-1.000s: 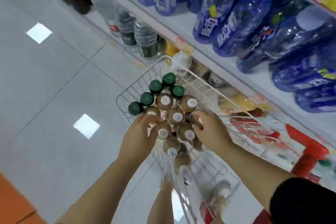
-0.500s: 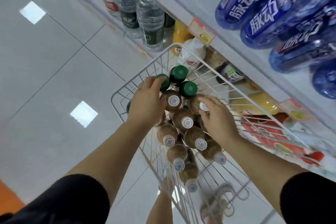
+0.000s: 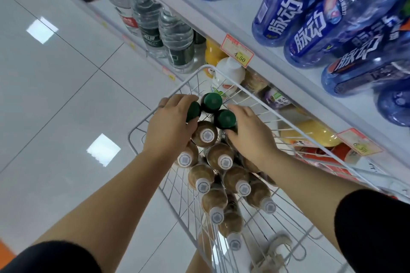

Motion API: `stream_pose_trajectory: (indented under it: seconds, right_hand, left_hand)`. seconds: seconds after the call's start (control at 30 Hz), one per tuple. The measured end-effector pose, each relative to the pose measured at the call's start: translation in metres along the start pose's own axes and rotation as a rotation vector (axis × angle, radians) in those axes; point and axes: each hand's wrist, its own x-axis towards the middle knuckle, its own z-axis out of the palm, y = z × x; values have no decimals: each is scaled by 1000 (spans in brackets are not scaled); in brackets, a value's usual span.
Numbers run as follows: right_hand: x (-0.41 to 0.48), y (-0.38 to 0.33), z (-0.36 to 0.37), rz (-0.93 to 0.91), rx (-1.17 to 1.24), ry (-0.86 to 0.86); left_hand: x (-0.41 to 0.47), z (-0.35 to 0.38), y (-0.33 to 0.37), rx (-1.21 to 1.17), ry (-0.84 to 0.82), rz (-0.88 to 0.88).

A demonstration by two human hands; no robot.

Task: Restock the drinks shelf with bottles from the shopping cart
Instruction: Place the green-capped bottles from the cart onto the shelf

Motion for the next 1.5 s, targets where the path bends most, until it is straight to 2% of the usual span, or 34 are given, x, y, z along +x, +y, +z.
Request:
stream_pose_trajectory:
  seconds: [0.1,0.2,0.37,0.57,0.73,0.9,1.03,1.17,1.37,1.5]
  right_hand:
    - [14,-6,7,23,-101,-64]
    - [18,-7,9,25,-110,-13]
    - [-10,-7,-20,-25,147,140]
    - [-76,-14,-107,-110,380,375]
    - [-145,-25,-207,-161,426,583]
    - [-232,-32,-309,-209,502,734]
    - [-310,-31,-381,-293,463,883]
    - [-370,-21,-443,-299,519,1062]
    - [-461,-2,-511,-342,525,1246]
    - [-505,23,-538,-364,372,1398]
  left_hand:
    - [-15,-18,3,-16,114,58]
    - [-30,-35,4,-71,168,27]
    - [-50,-55,17,-149,248,70]
    - [-59,-98,77,-233,301,170]
    - [-75,-161,157,-312,369,292]
    - [-98,-227,259,-493,395,407]
    - [-121,-279,346,-635,380,533]
    - [-141,-322,432,-770,338,684]
    - [-172,-358,541,-735,332,996]
    - [-186,-364,593,-653,321,1186]
